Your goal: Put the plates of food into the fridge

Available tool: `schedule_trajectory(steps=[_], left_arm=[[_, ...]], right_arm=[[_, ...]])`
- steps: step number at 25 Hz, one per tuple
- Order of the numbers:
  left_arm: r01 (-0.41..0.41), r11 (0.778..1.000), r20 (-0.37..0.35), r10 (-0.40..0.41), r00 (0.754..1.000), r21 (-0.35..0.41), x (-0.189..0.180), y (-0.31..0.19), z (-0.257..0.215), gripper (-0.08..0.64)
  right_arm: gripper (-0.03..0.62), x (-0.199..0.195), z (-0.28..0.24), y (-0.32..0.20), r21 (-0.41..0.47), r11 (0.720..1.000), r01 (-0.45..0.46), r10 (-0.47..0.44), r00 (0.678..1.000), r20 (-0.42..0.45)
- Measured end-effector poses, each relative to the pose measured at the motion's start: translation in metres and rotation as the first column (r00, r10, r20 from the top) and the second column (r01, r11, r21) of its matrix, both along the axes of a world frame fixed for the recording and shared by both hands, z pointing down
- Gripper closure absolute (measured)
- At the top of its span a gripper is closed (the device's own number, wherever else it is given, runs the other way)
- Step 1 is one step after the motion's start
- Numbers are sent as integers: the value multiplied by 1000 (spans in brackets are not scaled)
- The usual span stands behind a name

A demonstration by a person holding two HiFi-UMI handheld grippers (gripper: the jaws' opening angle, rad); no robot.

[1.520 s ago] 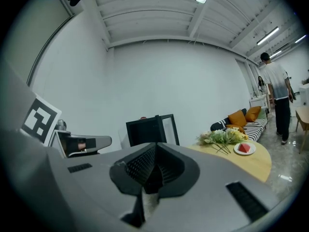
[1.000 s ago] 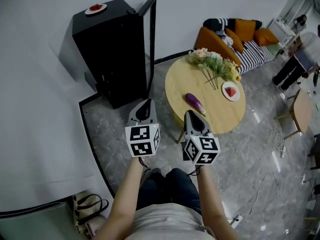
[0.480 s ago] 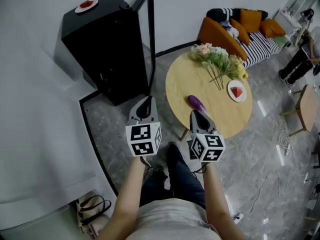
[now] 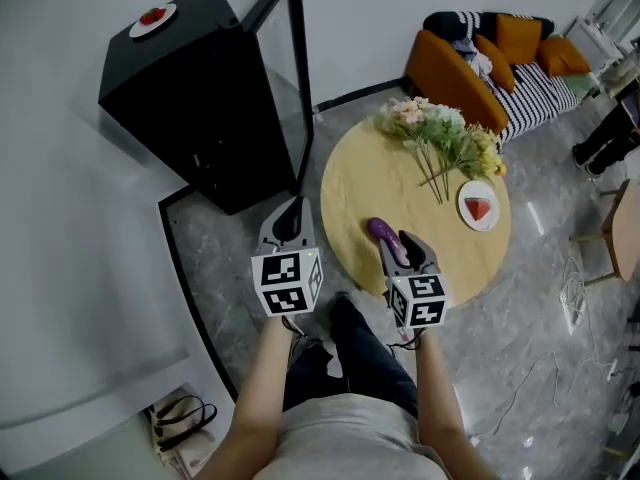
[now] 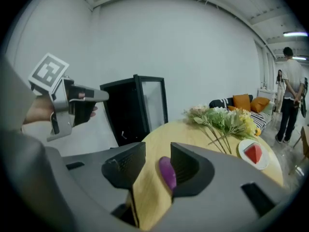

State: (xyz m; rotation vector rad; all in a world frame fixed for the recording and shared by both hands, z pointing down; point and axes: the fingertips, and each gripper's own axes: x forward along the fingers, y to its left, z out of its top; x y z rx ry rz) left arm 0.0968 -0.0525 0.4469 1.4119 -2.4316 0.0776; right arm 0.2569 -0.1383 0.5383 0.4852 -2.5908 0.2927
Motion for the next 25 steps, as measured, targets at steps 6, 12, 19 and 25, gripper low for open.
schedule_trajectory(steps=[6,12,19,25], left_arm=[[19,1000,-12,-20,1000,-19,-7,-36,7,551],[43,999,-2,-43,999,-17,-14,-50,-2,551],[65,998,19,-65,998,-17,-29,-42,-12,551],[84,996,18,-83,996,-20,-40,-30,-13,551]], right_arm=[[387,6,51,-17,-13,990,138,-138,972,-189],[371,14,99,-25,-76,974,213,-227,911,-344],[371,15,130,-20,-83,969,234,-246,864,-440],[374,15,136,-22,-129,976,176,-214,890,-402]])
